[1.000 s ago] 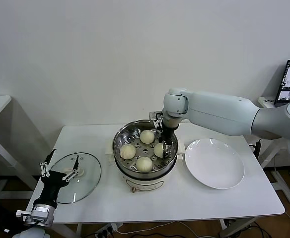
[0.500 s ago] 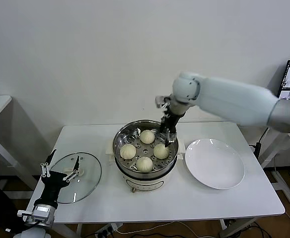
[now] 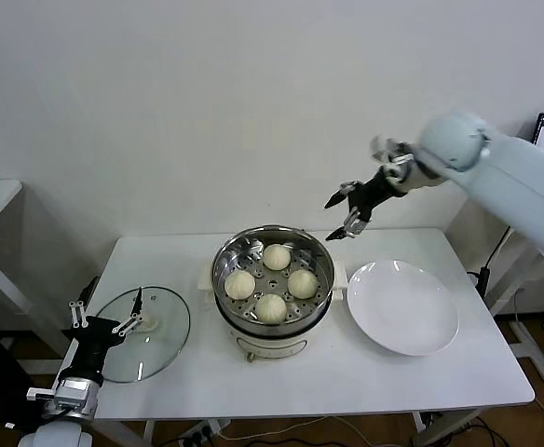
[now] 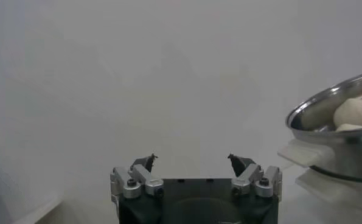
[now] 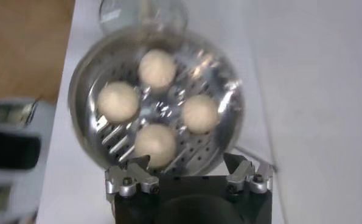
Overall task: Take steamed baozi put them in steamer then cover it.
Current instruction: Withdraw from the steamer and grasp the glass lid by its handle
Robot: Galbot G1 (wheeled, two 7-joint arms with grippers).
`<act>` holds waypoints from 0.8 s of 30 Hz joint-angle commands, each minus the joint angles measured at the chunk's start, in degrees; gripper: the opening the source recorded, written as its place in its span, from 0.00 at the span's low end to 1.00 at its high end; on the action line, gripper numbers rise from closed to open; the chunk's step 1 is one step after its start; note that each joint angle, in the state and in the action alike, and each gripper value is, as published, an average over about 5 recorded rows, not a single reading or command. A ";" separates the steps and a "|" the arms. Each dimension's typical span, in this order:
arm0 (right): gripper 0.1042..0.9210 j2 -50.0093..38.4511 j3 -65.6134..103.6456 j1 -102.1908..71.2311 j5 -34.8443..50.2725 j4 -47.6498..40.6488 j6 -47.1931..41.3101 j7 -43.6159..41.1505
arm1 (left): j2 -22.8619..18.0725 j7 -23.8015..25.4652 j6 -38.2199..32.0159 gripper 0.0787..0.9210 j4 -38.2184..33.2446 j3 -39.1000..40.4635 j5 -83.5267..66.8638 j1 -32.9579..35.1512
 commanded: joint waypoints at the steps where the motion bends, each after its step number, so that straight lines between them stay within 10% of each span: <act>1: 0.88 -14.05 45.52 -45.20 12.54 10.57 18.31 33.16 | -0.28 -1.41 0.90 0.88 0.08 -0.06 -0.31 -1.00; 9: 0.88 -1.64 70.93 -75.63 10.91 20.92 27.63 54.88 | -1.58 -1.10 -1.47 0.88 1.52 1.30 0.38 -1.75; 24: 0.88 27.35 78.64 -105.70 -3.33 29.18 44.92 60.45 | -1.74 -2.66 -6.70 0.88 7.13 1.48 6.45 -2.00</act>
